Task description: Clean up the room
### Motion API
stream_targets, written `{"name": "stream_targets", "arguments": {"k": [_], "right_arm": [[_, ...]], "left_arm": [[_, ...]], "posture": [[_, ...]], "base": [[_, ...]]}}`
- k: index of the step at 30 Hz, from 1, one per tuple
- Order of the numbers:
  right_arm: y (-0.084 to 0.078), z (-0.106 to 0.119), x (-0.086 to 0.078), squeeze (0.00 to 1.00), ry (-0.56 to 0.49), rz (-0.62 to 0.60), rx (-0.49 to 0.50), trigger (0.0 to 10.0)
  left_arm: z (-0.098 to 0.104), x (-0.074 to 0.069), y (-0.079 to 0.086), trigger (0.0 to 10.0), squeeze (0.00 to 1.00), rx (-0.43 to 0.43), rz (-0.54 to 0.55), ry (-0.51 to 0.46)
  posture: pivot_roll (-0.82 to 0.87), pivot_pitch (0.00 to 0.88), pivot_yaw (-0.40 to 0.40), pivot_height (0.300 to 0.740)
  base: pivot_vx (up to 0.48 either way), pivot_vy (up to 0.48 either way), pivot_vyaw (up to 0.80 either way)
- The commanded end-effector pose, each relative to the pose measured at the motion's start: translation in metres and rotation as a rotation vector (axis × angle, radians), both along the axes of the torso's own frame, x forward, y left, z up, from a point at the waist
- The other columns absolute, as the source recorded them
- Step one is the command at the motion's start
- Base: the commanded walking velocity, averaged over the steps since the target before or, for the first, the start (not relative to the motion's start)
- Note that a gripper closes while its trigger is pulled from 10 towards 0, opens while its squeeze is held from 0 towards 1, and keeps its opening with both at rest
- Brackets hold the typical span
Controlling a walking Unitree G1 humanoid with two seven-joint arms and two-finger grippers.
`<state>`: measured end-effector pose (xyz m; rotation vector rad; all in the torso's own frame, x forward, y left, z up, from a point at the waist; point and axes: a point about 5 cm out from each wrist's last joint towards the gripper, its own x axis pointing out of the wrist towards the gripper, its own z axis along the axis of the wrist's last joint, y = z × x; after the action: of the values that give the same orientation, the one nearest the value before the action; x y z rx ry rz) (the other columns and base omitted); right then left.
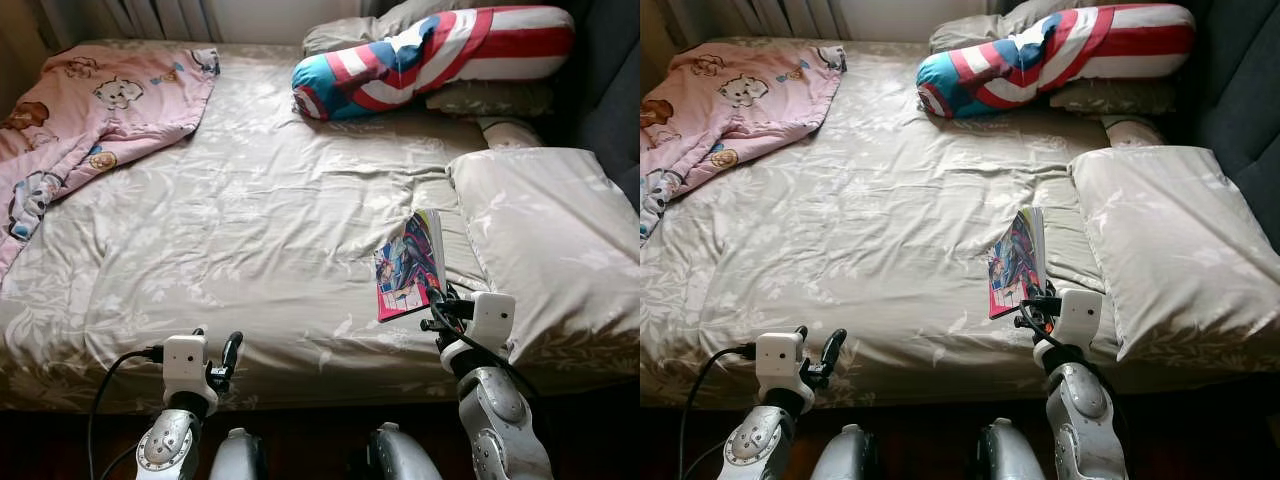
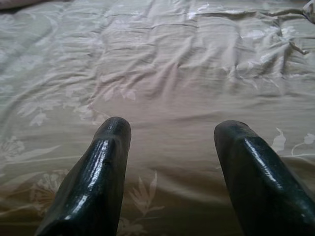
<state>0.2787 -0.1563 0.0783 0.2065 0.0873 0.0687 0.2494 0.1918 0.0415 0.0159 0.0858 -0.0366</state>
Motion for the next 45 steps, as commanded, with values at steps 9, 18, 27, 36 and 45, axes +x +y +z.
{"name": "stream_targets", "arguments": {"k": [9, 18, 27, 36, 45], "right_arm": [[-0.001, 0.008, 0.001, 0.00, -0.052, -0.001, -0.010, 10.0], [0.003, 0.006, 0.000, 0.00, -0.042, 0.029, -0.071, 10.0], [0.003, 0.008, -0.001, 0.00, -0.054, 0.023, -0.063, 10.0], [0.004, 0.010, 0.000, 0.00, -0.071, 0.035, -0.066, 10.0], [0.009, 0.011, -0.001, 0.00, -0.083, 0.073, -0.058, 10.0]], "left_arm": [[-0.002, 0.000, -0.001, 10.0, 0.00, 0.003, -0.008, 0.018], [-0.001, 0.000, -0.001, 10.0, 0.00, 0.006, -0.007, 0.017], [0.001, 0.003, 0.002, 10.0, 0.00, 0.012, -0.004, 0.009], [0.001, 0.003, 0.002, 10.0, 0.00, 0.009, -0.003, 0.008], [0.002, 0.004, 0.002, 10.0, 0.00, 0.011, -0.001, 0.006]], "posture": [[-0.01, 0.181, -0.036, 0.646], [-0.01, 0.184, -0.037, 0.623], [-0.01, 0.188, -0.037, 0.623], [0.00, 0.188, -0.037, 0.623], [0.00, 0.187, -0.037, 0.623]], "base": [[0.000, 0.000, 0.00], [0.000, 0.000, 0.00], [0.000, 0.000, 0.00], [0.000, 0.000, 0.00], [0.166, 0.000, 0.00]]}}
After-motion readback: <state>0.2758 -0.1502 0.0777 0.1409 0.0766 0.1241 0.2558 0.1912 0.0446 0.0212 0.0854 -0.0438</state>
